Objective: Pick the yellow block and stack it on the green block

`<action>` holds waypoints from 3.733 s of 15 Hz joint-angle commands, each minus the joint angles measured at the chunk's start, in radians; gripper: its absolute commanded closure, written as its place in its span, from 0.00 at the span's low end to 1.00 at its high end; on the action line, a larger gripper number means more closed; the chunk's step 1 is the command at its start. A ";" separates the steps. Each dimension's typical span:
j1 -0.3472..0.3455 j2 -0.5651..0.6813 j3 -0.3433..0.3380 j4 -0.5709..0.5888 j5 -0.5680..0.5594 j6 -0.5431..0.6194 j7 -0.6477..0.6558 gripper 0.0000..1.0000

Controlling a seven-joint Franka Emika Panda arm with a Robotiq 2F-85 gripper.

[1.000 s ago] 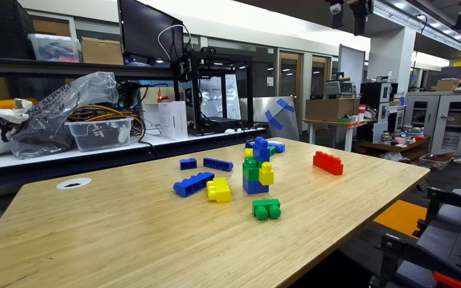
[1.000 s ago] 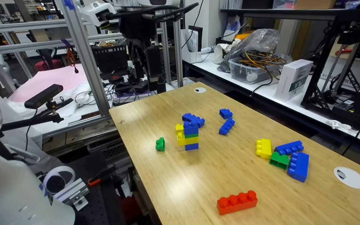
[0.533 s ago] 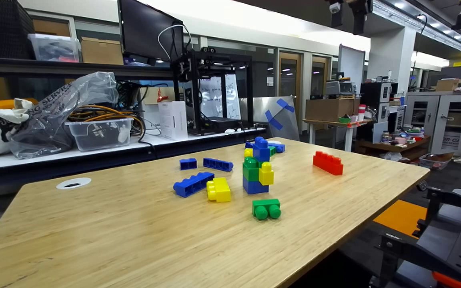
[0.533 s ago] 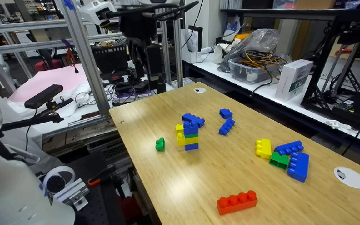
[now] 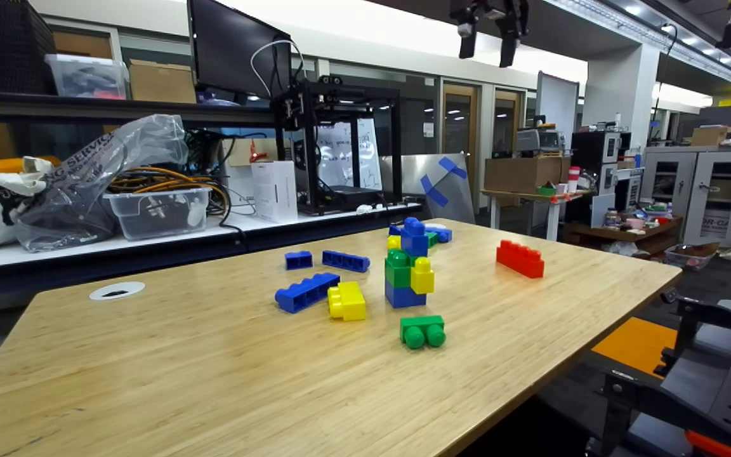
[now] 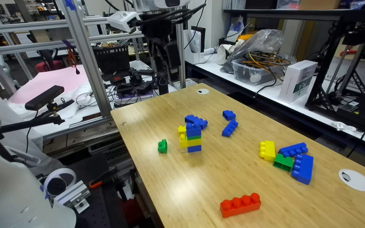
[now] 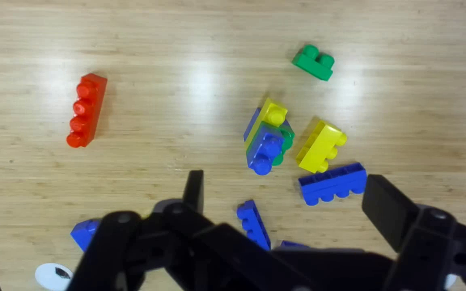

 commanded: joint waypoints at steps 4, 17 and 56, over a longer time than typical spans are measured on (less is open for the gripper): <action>0.011 0.402 0.035 0.242 0.025 0.124 0.145 0.00; 0.044 0.886 0.028 0.653 0.216 0.140 0.154 0.00; 0.122 1.238 0.011 0.826 0.242 0.124 0.288 0.00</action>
